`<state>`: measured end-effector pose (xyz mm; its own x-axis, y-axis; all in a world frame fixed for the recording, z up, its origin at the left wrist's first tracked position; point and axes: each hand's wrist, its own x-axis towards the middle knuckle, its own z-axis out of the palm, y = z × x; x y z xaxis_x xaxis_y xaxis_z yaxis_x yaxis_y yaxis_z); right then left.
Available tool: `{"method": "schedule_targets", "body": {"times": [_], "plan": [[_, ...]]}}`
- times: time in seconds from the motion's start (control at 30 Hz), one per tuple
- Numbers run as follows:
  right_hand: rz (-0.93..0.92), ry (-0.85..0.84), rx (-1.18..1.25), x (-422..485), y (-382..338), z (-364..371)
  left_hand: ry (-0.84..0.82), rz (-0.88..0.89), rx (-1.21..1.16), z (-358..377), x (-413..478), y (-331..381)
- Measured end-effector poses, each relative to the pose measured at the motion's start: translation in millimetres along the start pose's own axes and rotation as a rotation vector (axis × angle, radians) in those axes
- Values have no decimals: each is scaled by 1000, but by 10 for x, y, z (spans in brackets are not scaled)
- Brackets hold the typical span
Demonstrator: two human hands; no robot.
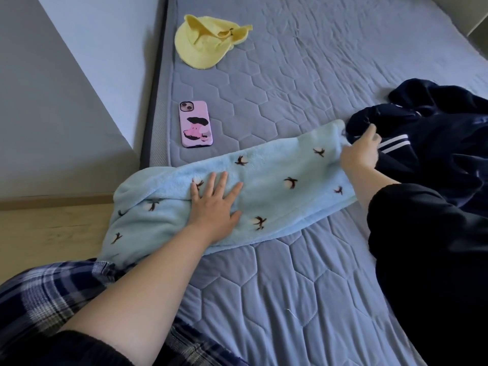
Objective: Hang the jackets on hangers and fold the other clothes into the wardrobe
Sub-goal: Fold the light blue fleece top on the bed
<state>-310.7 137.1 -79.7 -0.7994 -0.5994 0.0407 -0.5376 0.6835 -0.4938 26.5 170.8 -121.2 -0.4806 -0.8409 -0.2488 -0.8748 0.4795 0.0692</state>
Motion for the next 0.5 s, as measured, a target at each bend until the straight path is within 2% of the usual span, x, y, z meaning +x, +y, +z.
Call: {"method": "schedule_targets", "body": {"times": [0.07, 0.13, 0.17, 0.2, 0.27, 0.33, 0.37, 0.43, 0.5], "plan": [[-162, -35, -192, -116, 23, 52, 2, -5, -6, 21, 13, 5], [-409, -39, -320, -269, 83, 163, 10, -3, -4, 45, 11, 1], [-513, -109, -376, -359, 119, 247, 16, 2, -3, 50, 9, 0], [-556, -217, -439, -450, 155, 337, 21, 11, -2, 48, 6, -3], [-388, -406, -529, -597, 170, 453, 33, 37, -13, 43, -22, -32], [-209, -372, -442, -734, -14, 488, 78, 62, -70, 20, -55, -117], [-213, -315, -367, -829, -163, 502, 111, 71, -108, 10, -76, -179], [-396, -237, -228, -1081, -518, 564, 232, 74, -188, -10, -135, -312], [-634, -270, -113, -1397, -865, 667, 311, 34, -270, -5, -201, -448]]}}
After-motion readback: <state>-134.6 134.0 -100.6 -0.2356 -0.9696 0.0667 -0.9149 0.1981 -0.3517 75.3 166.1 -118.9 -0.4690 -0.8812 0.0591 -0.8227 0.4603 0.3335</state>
